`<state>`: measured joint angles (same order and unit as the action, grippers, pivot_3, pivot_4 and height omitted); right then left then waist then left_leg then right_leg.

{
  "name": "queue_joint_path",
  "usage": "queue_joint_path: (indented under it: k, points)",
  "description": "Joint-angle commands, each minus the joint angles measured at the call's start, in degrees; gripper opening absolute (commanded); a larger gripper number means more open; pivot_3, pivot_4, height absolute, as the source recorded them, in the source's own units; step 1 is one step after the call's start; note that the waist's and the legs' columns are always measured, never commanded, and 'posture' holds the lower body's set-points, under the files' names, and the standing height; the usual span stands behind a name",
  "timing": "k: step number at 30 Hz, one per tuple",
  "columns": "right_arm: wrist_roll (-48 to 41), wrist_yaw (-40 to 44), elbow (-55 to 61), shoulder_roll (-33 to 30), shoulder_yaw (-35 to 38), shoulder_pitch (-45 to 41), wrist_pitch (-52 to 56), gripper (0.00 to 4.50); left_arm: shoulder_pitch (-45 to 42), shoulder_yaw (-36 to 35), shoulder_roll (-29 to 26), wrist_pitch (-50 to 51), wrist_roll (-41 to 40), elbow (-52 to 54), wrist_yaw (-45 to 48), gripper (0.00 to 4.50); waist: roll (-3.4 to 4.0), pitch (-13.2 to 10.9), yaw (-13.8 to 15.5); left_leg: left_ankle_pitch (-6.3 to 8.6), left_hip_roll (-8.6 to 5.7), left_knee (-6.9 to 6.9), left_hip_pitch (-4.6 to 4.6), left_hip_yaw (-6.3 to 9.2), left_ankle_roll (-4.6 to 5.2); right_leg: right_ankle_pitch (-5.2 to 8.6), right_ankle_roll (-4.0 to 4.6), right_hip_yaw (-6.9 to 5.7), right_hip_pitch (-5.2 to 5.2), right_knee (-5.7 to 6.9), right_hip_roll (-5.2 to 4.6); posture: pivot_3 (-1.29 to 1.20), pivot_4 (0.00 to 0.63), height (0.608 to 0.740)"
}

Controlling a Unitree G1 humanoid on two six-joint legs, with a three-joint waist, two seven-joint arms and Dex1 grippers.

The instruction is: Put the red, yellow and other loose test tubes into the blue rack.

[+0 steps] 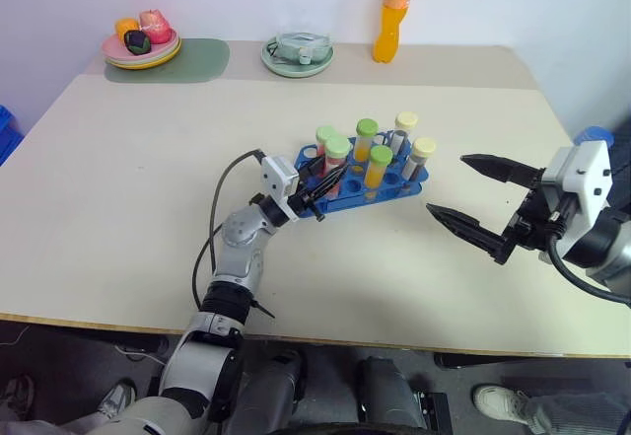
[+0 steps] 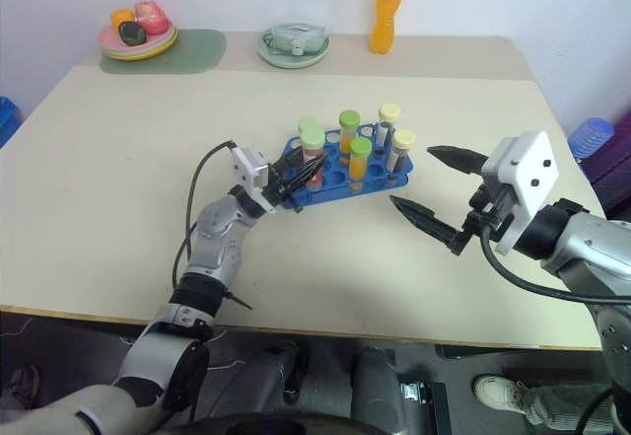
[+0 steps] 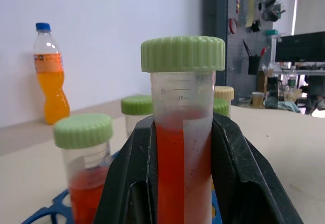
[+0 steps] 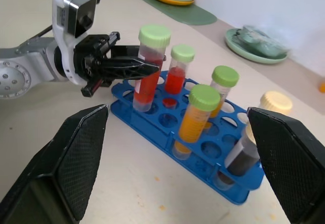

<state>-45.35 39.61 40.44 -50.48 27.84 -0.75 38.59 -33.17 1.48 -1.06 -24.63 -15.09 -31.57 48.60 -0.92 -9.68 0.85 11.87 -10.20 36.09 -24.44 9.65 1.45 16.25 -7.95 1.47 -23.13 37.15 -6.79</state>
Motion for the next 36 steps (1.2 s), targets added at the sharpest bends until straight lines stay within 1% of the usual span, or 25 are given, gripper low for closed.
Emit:
queue_joint_path:
  k: [1, 7, 9, 11, 19, 23, 30, 34, 36]
  points:
    - [-1.69, -0.63, 2.60, -0.94, 3.46, 0.61, 0.47, 4.50, -1.27, 0.87, 0.40, -1.19, 0.59, -1.00, 0.28, 0.87, 0.00, 0.00, -0.04, 0.00, 0.00, 0.01, 0.00, 0.00, 0.00, -0.01, -0.01, 0.00, 0.00, 0.01, 0.00, 0.00, 0.150, 0.740]
    - [-2.26, -1.20, 3.17, -0.84, 3.84, 1.21, 0.87, 4.50, -2.48, 0.93, 0.87, -1.48, 0.87, -3.58, 1.25, 0.87, 0.00, 0.00, -0.01, 0.00, 0.00, 0.04, 0.01, 0.00, 0.00, -0.02, -0.03, 0.00, 0.01, 0.02, 0.01, 0.00, 0.150, 0.740]
    - [-2.29, -1.36, 3.22, -0.81, 3.68, 1.24, 0.79, 4.50, -2.73, 0.63, 0.85, -2.95, 1.87, -5.09, 0.26, 0.87, 0.00, 0.00, -0.01, 0.00, 0.00, 0.04, 0.01, 0.00, 0.00, -0.02, -0.04, 0.00, 0.02, 0.02, 0.01, 0.00, 0.150, 0.740]
    - [-2.32, -1.43, 3.15, -0.76, 3.54, 1.21, 0.71, 4.50, -3.12, 0.37, 0.53, -2.36, 2.84, -6.92, -1.46, 0.87, 0.00, 0.01, 0.00, 0.00, 0.00, 0.05, 0.01, 0.00, 0.00, -0.03, -0.05, 0.00, 0.03, 0.02, 0.01, 0.00, 0.150, 0.740]
    - [-2.70, -2.31, 3.05, -0.75, 2.29, 0.00, 0.83, 4.50, -5.16, 0.58, 0.36, -5.47, 4.25, -12.81, -2.29, 0.87, 0.01, 0.11, -0.03, 0.00, 0.00, 0.11, 0.07, 0.00, 0.01, -0.06, -0.10, -0.01, 0.13, 0.02, 0.02, 0.00, 0.150, 0.740]
    - [-3.00, -2.74, 3.20, -0.85, 2.04, -0.10, 0.89, 4.50, -4.33, 1.19, 1.11, -4.13, 2.35, -11.46, 1.31, 0.87, 0.01, 0.12, -0.02, 0.00, 0.00, 0.11, 0.08, 0.00, 0.01, -0.06, -0.11, 0.00, 0.14, 0.02, 0.02, 0.00, 0.150, 0.740]
    - [-3.04, -3.03, 3.17, -0.78, 1.72, -0.13, 0.75, 4.50, -2.35, 2.27, 1.47, -3.38, 3.02, -8.95, 2.16, 0.87, 0.01, 0.13, 0.00, 0.02, 0.00, 0.09, 0.07, 0.00, 0.04, -0.06, -0.11, -0.01, 0.14, -0.02, 0.01, 0.00, 0.150, 0.740]
    - [-2.90, -3.00, 3.21, -0.58, 1.59, 0.21, 0.56, 4.50, -1.74, 2.79, 1.89, -0.67, 1.38, -6.37, 5.39, 0.87, 0.02, 0.13, 0.00, 0.02, 0.00, 0.10, 0.07, 0.00, 0.04, -0.06, -0.11, -0.01, 0.14, -0.01, 0.02, 0.00, 0.150, 0.740]
    - [-2.88, -3.02, 3.26, -0.51, 1.60, 0.36, 0.53, 4.50, -1.45, 2.79, 1.82, -0.25, 1.67, -5.39, 5.30, 0.87, 0.02, 0.13, 0.00, 0.02, 0.00, 0.09, 0.07, 0.00, 0.04, -0.06, -0.11, -0.01, 0.14, -0.01, 0.02, 0.00, 0.150, 0.740]
